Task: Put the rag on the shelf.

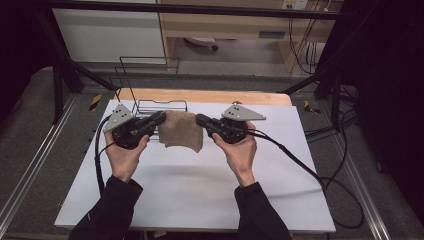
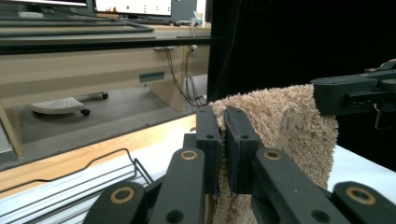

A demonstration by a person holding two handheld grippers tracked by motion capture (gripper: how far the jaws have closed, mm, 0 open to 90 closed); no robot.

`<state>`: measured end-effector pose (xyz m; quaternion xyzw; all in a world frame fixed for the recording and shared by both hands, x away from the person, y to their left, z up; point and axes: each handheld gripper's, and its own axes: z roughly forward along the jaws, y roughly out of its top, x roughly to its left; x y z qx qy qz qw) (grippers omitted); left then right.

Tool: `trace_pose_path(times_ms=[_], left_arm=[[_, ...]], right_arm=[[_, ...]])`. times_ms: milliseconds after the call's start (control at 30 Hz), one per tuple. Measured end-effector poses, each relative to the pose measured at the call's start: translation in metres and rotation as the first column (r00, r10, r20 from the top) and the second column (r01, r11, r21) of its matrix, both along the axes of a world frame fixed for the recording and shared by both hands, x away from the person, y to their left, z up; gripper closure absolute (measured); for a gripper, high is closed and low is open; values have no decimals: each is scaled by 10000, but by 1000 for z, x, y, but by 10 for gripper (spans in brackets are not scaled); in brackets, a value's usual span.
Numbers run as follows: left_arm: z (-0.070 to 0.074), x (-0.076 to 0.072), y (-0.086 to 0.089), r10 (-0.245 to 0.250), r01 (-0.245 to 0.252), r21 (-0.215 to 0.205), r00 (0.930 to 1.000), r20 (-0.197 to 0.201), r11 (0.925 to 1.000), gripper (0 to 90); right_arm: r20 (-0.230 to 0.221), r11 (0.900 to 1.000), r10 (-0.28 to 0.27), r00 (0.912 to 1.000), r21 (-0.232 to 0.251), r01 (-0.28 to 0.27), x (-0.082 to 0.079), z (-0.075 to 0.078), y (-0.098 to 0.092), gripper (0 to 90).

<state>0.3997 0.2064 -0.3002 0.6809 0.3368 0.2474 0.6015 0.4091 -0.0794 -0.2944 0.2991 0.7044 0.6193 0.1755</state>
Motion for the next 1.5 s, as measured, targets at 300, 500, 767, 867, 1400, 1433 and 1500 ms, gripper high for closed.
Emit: trace_pose_path(times_ms=[300, 500, 767, 867, 1400, 1433, 1500], left_arm=[[11, 0, 15, 322, -314, -233, 9989, 348, 9992, 850], [20, 1, 24, 459, -432, -437, 9970, 628, 9981, 851], [32, 3, 35, 713, -650, -650, 9925, 992, 9958, 851], [37, 3, 38, 820, -733, -778, 9900, 1151, 9943, 851], [61, 7, 55, 1252, -1073, -1158, 9792, 1599, 9875, 852], [62, 8, 56, 1264, -1084, -1159, 9788, 1612, 9873, 852], [66, 8, 57, 1316, -1130, -1173, 9774, 1654, 9866, 852]], right_arm=[[215, 9999, 110, 9997, 1, -110, 5, 13, 15, 870], [438, 9999, 144, 9989, 47, -147, 9, 24, 25, 870], [756, 9998, 158, 9970, 110, -167, 14, 38, 37, 870], [927, 9997, 183, 9955, 144, -197, 17, 44, 41, 870], [1294, 9992, 303, 9911, 228, -335, 31, 70, 62, 870], [1300, 9992, 307, 9910, 227, -340, 32, 72, 63, 870], [1357, 9992, 330, 9902, 193, -359, 33, 74, 65, 870]])
